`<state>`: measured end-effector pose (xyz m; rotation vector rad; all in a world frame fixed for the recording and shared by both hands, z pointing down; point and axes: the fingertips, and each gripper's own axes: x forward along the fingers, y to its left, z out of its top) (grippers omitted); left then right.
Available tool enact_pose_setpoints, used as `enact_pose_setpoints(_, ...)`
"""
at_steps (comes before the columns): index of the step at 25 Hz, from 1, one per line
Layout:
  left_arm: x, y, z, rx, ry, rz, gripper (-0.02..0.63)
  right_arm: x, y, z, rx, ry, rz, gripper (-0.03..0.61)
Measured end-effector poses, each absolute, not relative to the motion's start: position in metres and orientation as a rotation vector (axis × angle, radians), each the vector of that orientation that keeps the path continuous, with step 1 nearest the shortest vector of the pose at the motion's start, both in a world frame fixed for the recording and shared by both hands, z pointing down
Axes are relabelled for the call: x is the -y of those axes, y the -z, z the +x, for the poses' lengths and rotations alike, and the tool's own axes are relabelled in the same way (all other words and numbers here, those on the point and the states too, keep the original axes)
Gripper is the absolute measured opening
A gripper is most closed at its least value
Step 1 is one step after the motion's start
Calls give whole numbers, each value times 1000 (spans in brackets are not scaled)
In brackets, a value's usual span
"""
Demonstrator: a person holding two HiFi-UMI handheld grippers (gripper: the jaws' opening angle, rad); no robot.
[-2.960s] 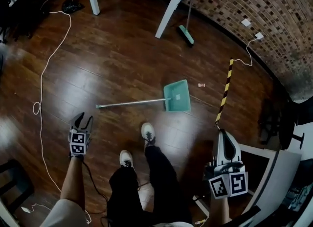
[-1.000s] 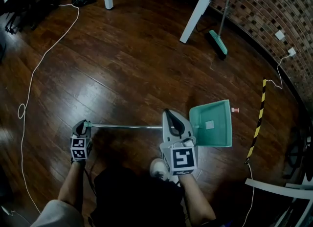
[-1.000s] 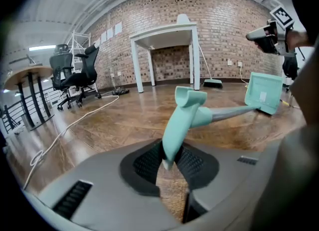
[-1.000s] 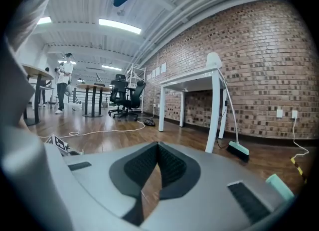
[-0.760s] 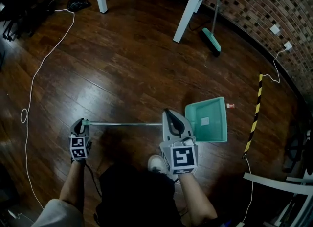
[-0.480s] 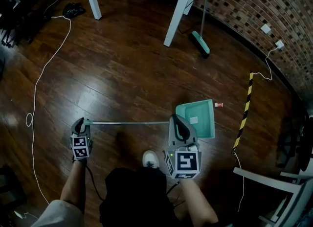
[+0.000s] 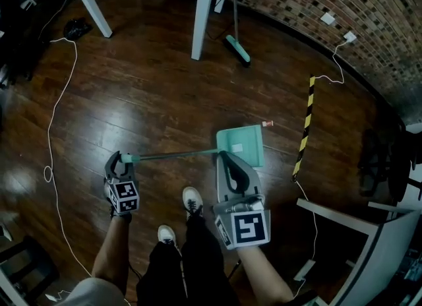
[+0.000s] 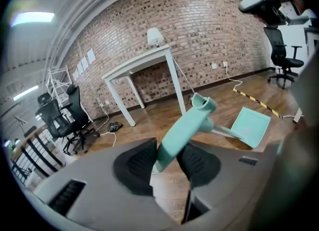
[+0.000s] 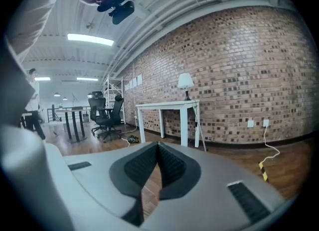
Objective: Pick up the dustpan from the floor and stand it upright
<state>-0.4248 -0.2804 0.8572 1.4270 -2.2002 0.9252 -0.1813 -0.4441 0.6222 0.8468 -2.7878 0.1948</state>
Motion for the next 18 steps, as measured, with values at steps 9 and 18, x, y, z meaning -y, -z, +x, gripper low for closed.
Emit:
enact_pose_setpoints(9, 369, -767, -365, 2184, -1298, 1582, 128, 462, -582, -88, 2658, -314, 1069, 8)
enact_pose_setpoints(18, 443, -707, -267, 2088, -1567, 1798, 138, 482, -544, -22, 2559, -389, 1301, 8)
